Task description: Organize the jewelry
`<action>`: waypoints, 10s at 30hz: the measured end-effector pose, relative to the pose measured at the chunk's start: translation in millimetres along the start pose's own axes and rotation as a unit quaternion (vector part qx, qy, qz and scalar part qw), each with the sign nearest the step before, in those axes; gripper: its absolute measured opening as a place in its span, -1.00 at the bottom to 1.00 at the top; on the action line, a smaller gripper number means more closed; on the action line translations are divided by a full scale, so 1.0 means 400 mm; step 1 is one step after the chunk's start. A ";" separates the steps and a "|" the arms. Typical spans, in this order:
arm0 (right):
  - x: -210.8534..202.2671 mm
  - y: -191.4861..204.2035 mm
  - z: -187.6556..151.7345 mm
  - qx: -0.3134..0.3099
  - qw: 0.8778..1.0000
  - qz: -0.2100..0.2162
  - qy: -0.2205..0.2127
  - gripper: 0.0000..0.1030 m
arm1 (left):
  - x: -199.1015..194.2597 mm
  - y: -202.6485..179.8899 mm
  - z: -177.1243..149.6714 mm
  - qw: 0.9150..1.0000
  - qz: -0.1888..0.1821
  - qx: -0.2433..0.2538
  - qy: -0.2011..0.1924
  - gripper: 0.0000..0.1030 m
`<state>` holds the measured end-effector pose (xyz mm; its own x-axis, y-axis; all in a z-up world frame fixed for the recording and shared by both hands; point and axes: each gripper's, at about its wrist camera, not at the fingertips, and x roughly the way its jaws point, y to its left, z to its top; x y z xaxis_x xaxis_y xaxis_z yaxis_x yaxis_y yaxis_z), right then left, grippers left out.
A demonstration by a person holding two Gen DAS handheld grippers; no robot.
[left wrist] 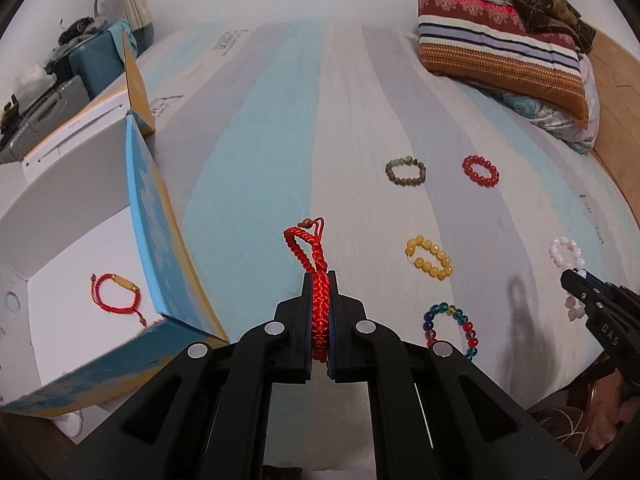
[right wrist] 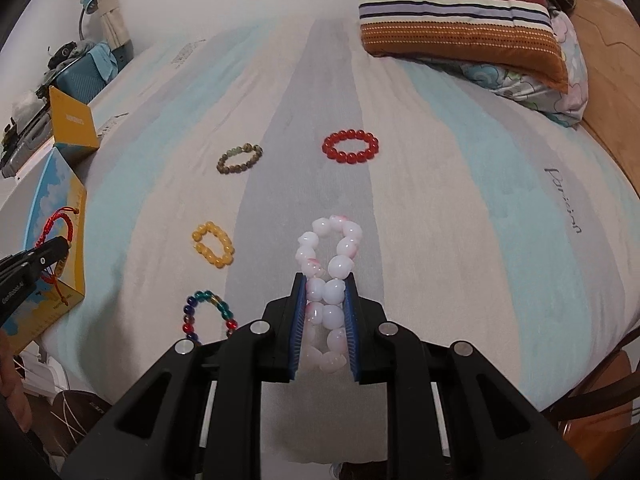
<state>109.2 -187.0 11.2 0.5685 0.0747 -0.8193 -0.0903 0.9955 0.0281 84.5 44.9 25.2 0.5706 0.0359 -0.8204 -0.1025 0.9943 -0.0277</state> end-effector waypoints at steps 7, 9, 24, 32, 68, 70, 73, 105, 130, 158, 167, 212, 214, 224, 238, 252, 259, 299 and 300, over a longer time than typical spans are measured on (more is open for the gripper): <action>-0.015 0.031 0.034 -0.005 1.000 0.002 -0.008 -0.67 | -0.044 0.008 0.032 1.000 0.007 0.003 -0.015 -0.92; -0.019 0.042 0.043 -0.006 1.000 0.004 -0.009 -0.67 | -0.055 0.013 0.040 1.000 0.007 0.002 -0.018 -0.92; -0.096 0.154 0.130 -0.023 0.999 0.028 -0.039 -0.67 | -0.150 0.103 0.086 0.999 0.026 -0.024 -0.039 -0.92; -0.131 0.271 0.166 -0.054 0.996 0.039 -0.055 -0.67 | -0.204 0.208 0.083 0.996 0.048 -0.051 -0.049 -0.91; -0.173 1.014 0.071 -0.251 0.950 0.176 -0.055 -0.67 | -0.296 0.791 -0.138 0.961 0.154 -0.228 -0.019 -0.91; -0.158 1.032 0.061 -0.257 0.949 0.176 -0.051 -0.67 | -0.284 0.801 -0.143 0.961 0.154 -0.228 -0.015 -0.91; -0.133 1.047 0.051 -0.261 0.948 0.177 -0.040 -0.67 | -0.260 0.810 -0.150 0.961 0.152 -0.230 -0.007 -0.91; 0.025 1.129 -0.003 -0.294 0.942 0.161 0.030 -0.13 | -0.125 0.850 -0.176 0.956 0.158 -0.241 0.047 -0.40; -0.113 1.054 -0.017 -0.296 0.938 0.176 -0.028 0.85 | -0.264 0.801 -0.150 0.955 0.191 -0.228 -0.025 0.89; -0.174 0.627 0.130 -0.206 0.971 0.103 -0.069 0.85 | -0.258 0.482 -0.001 0.978 0.133 -0.153 -0.051 0.89; -0.144 0.475 0.171 -0.172 0.980 0.076 -0.066 0.85 | -0.202 0.361 0.054 0.986 0.108 -0.121 -0.046 0.89; 0.375 -0.086 0.353 -0.029 0.999 -0.022 0.034 0.70 | 0.235 -0.176 -0.114 0.998 -0.010 0.039 0.052 0.86; 0.407 -0.108 0.356 -0.018 0.998 -0.021 0.048 0.59 | 0.250 -0.184 -0.120 0.998 -0.002 0.046 0.053 0.86; 0.496 -0.171 0.356 0.040 0.996 -0.011 0.074 0.00 | 0.259 -0.197 -0.144 0.998 0.013 0.054 0.035 0.77; 0.514 -0.156 0.346 0.047 0.993 -0.042 0.097 -0.65 | 0.234 -0.194 -0.155 0.997 0.017 0.066 0.033 -0.37; 0.473 -0.133 0.340 0.046 0.995 -0.054 0.076 -0.75 | 0.213 -0.175 -0.152 0.997 0.006 0.072 0.029 -0.81; 0.434 -0.136 0.342 0.043 0.996 -0.050 0.060 -0.75 | 0.199 -0.165 -0.149 0.998 -0.006 0.064 0.026 -0.81; 0.252 -0.114 0.332 0.026 0.999 -0.031 0.007 -0.75 | 0.077 -0.120 -0.045 0.999 -0.019 0.031 0.006 -0.83; 0.246 -0.114 0.332 0.025 0.999 -0.030 0.006 -0.75 | 0.073 -0.116 -0.039 0.999 -0.018 0.030 0.006 -0.83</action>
<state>277.9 -217.3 5.2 0.5610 0.0137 -0.8277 -0.0142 0.9999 0.0070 93.3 -1.7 -6.4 0.5641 -0.0006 -0.8257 -0.0337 0.9992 -0.0237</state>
